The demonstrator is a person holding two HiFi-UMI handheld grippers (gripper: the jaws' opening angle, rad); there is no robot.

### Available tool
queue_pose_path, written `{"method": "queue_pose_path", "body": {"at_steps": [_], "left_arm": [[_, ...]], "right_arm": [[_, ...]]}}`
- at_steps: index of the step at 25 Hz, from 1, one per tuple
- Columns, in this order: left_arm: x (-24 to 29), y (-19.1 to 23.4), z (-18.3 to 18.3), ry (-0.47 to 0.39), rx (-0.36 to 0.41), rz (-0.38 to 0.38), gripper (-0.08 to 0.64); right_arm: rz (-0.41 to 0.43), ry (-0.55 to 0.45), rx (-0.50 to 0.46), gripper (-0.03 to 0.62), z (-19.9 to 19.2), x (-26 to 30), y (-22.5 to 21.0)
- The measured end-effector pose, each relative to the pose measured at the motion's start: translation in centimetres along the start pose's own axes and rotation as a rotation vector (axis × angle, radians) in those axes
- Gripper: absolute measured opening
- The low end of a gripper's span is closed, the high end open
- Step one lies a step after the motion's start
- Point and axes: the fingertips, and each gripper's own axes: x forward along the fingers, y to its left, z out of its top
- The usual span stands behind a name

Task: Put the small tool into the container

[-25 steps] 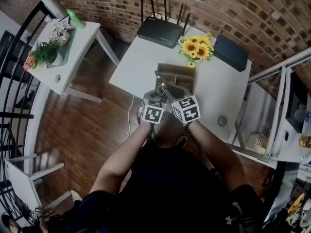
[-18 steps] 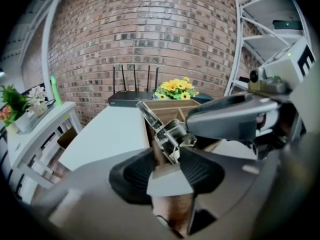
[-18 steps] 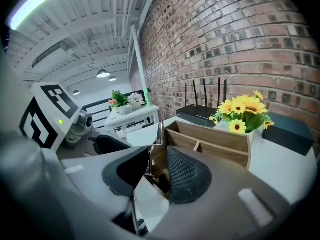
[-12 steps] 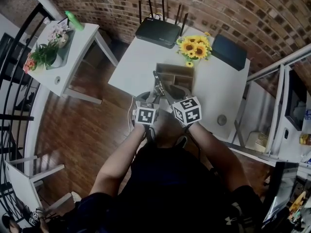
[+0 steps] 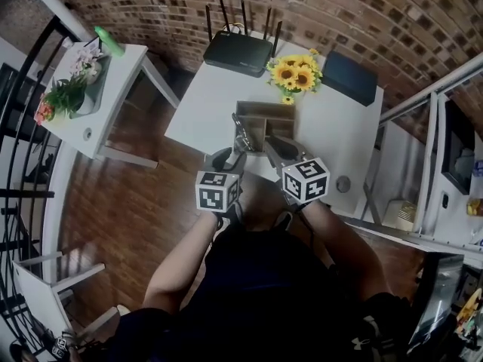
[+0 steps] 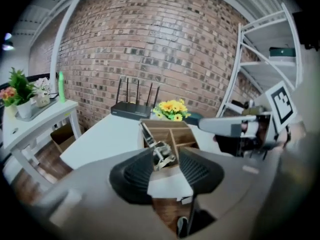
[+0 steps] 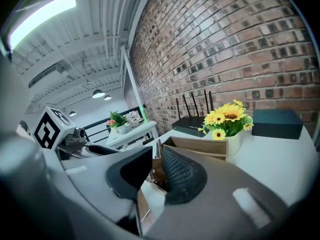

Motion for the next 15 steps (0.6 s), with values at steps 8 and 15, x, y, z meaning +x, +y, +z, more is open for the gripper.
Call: {"method": "queue_pose_path", "body": {"at_steps": [8,15], "left_arm": [[-6.2,-7.0,5.1,-0.19,0.085,-0.186,0.003],[-8.8,-8.9,5.8,-0.223,0.094,-0.192,0.003]], "right_arm": [[0.013,-0.145,0.109,0.011,3.7,-7.8,0.6],[-0.014,-0.201,0.052,0.011,5.0,-13.0,2.3]]}}
